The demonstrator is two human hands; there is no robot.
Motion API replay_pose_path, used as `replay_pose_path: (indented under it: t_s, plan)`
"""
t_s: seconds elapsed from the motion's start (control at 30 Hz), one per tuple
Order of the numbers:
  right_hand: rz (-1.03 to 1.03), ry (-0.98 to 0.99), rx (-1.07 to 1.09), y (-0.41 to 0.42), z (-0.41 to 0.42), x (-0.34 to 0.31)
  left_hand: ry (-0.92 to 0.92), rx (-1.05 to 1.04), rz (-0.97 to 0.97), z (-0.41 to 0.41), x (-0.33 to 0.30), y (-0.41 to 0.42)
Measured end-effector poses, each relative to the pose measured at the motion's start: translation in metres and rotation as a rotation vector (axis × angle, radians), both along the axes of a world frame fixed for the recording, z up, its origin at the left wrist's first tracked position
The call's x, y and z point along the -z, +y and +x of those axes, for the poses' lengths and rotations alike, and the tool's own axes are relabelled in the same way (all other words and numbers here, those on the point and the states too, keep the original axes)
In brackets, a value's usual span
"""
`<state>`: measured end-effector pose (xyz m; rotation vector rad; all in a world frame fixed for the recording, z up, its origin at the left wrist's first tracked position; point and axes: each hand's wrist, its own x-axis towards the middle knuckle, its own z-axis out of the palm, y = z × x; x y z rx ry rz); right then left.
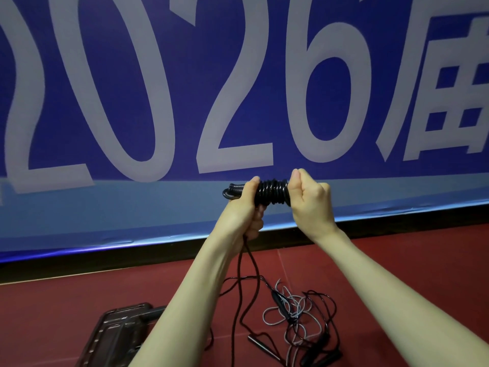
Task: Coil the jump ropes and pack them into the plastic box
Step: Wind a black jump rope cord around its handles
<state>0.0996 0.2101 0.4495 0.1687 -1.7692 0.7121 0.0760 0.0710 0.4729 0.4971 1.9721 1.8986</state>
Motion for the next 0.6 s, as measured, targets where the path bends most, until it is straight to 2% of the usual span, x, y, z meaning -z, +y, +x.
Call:
replay_pose_path:
  t_s: [0.1, 0.17, 0.27, 0.33, 0.4, 0.5, 0.6]
  plan:
    - [-0.058, 0.005, 0.069, 0.011, -0.002, -0.003, 0.037, 0.123, -0.035, 0.004, 0.001, 0.002]
    - [-0.067, -0.038, 0.117, 0.019, -0.003, -0.001, 0.162, 0.172, -0.169, 0.005, 0.005, 0.003]
    - [-0.020, -0.116, 0.181, 0.027, -0.004, 0.005, 0.530, 0.109, -0.529, 0.000, 0.009, -0.001]
    - [0.034, -0.163, 0.212, 0.033, -0.002, 0.007, 0.813, -0.044, -0.657, -0.006, 0.008, -0.006]
    - [0.106, -0.271, 0.229, 0.039, 0.001, 0.003, 0.999, -0.132, -0.715, -0.008, 0.007, -0.011]
    - [0.146, -0.502, 0.120, 0.040, 0.004, -0.004, 1.084, -0.103, -0.665, -0.012, 0.008, -0.016]
    - [0.107, -0.523, -0.059, 0.036, 0.013, -0.012, 0.975, -0.044, -0.448, -0.016, 0.008, -0.023]
